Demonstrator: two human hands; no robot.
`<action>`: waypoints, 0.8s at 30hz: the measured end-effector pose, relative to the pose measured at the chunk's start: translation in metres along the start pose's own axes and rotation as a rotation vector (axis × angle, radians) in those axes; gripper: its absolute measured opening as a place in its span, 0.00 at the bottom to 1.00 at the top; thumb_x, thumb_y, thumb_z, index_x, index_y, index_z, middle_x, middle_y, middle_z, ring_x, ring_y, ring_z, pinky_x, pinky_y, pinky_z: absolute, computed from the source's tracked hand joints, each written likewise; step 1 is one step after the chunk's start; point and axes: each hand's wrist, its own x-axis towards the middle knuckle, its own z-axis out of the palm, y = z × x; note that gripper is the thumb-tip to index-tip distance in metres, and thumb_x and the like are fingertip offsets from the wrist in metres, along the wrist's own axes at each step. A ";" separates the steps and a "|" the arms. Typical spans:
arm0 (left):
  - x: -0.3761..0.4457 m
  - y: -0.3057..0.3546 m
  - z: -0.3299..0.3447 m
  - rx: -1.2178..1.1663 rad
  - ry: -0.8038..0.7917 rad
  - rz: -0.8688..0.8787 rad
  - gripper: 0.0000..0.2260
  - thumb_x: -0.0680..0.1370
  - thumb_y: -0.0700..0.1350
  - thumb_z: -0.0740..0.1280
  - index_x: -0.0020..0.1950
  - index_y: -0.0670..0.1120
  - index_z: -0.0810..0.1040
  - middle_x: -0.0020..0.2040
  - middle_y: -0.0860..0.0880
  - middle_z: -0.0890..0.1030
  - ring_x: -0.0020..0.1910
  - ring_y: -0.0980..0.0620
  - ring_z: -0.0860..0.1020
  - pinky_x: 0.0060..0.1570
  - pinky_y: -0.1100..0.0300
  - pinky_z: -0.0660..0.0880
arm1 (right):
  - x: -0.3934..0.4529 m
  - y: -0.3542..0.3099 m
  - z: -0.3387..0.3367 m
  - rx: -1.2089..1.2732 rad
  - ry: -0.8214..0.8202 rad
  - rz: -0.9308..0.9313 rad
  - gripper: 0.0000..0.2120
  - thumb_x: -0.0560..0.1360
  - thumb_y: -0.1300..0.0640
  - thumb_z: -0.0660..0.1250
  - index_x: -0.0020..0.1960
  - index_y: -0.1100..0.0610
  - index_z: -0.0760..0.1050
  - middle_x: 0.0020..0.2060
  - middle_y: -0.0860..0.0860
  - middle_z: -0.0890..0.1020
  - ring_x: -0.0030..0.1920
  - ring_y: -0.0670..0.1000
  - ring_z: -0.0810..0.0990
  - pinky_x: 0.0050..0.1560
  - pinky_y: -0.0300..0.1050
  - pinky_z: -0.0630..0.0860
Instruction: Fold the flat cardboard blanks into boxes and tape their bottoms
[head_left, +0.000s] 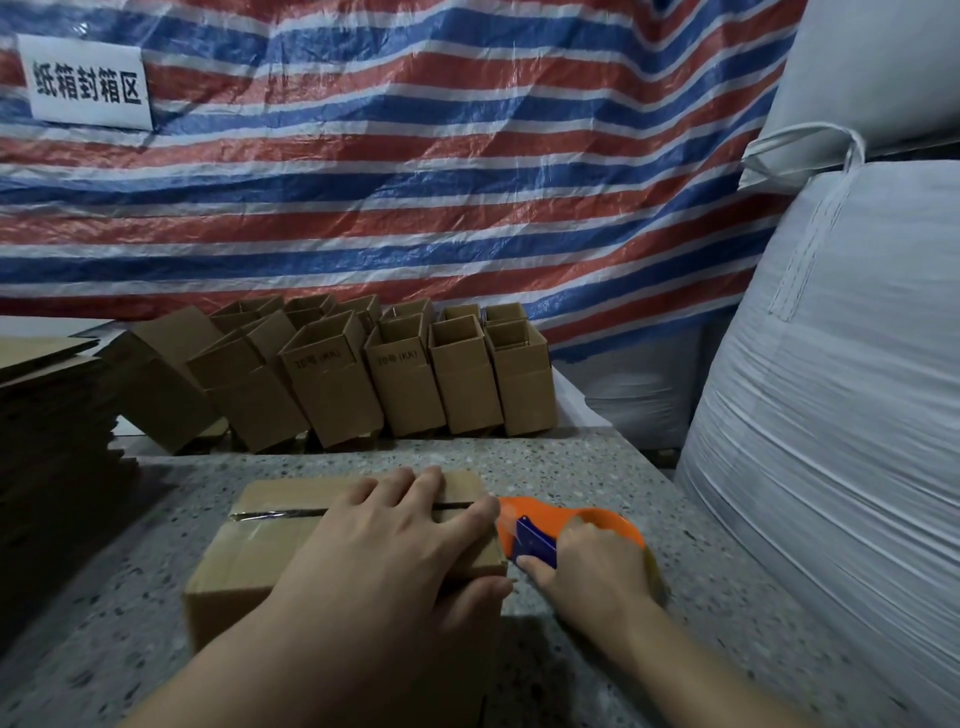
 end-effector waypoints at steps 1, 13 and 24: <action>0.000 0.000 -0.001 -0.003 -0.004 0.001 0.39 0.63 0.75 0.27 0.74 0.66 0.34 0.81 0.48 0.51 0.79 0.45 0.52 0.75 0.47 0.51 | -0.001 -0.001 0.000 0.003 -0.002 0.010 0.30 0.76 0.28 0.59 0.60 0.54 0.72 0.49 0.48 0.81 0.41 0.48 0.76 0.33 0.41 0.67; -0.004 0.001 -0.003 0.010 0.008 0.000 0.39 0.66 0.74 0.28 0.76 0.64 0.38 0.81 0.47 0.53 0.79 0.46 0.53 0.75 0.47 0.51 | 0.000 -0.010 -0.034 0.024 -0.123 0.114 0.42 0.75 0.24 0.40 0.58 0.54 0.77 0.54 0.53 0.82 0.56 0.55 0.79 0.68 0.62 0.62; -0.006 0.004 -0.007 0.044 0.004 -0.005 0.38 0.65 0.73 0.28 0.75 0.64 0.37 0.80 0.45 0.54 0.78 0.44 0.55 0.74 0.47 0.54 | -0.026 -0.040 -0.086 1.184 -0.139 0.033 0.18 0.83 0.41 0.55 0.52 0.52 0.77 0.47 0.53 0.82 0.47 0.51 0.81 0.51 0.53 0.78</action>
